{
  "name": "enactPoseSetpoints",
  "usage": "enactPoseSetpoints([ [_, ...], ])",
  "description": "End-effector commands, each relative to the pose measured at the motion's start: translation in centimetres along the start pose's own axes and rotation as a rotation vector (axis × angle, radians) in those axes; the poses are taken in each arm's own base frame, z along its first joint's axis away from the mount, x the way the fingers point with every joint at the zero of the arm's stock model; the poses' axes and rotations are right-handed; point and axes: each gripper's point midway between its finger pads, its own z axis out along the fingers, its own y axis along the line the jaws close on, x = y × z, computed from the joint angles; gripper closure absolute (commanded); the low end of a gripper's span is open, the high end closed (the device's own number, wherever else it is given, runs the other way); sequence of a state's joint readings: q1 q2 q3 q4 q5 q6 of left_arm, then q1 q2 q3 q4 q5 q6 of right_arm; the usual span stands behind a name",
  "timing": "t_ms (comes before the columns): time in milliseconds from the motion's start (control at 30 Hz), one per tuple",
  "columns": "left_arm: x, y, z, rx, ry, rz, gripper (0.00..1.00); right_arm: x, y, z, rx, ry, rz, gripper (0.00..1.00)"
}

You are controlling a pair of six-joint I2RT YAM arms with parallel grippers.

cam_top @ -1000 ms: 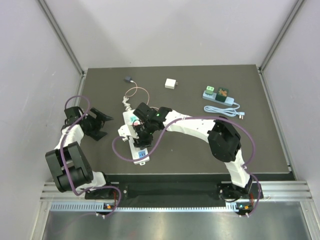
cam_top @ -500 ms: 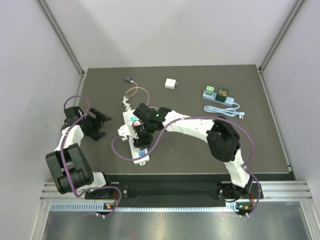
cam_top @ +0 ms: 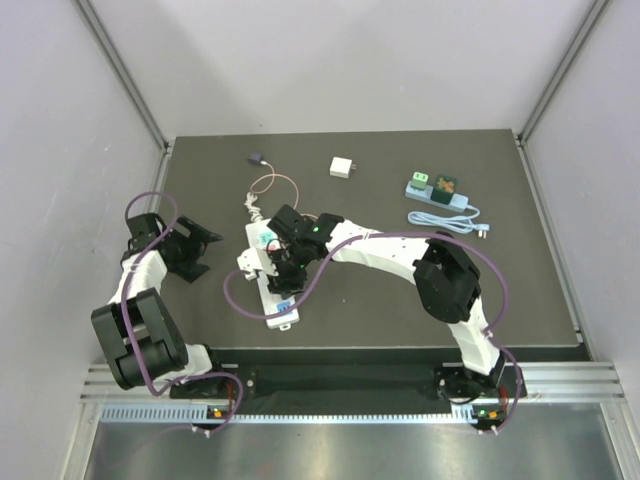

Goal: Insert the plug

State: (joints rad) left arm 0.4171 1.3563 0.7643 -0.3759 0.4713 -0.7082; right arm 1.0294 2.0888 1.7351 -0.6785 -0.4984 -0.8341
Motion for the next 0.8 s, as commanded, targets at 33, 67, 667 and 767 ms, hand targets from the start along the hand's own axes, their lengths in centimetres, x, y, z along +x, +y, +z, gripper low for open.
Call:
enactPoseSetpoints([
  [33,-1.4,-1.0,-1.0,0.014,-0.055,0.027,0.02,-1.2,-0.1,-0.3,-0.015,-0.052,0.000,1.00],
  [67,-1.5,-1.0,-1.0,0.013,-0.058,0.025,0.02,-1.1,0.1,-0.2,-0.022,-0.051,0.003,1.00],
  [667,-2.0,-1.6,-0.6,0.039,-0.052,-0.051,0.02,2.2,2.4,2.2,-0.053,0.005,0.040,1.00],
  [767,-2.2,-1.4,-0.6,0.031,-0.056,-0.055,0.02,2.7,2.4,2.2,-0.049,0.017,0.051,1.00],
])
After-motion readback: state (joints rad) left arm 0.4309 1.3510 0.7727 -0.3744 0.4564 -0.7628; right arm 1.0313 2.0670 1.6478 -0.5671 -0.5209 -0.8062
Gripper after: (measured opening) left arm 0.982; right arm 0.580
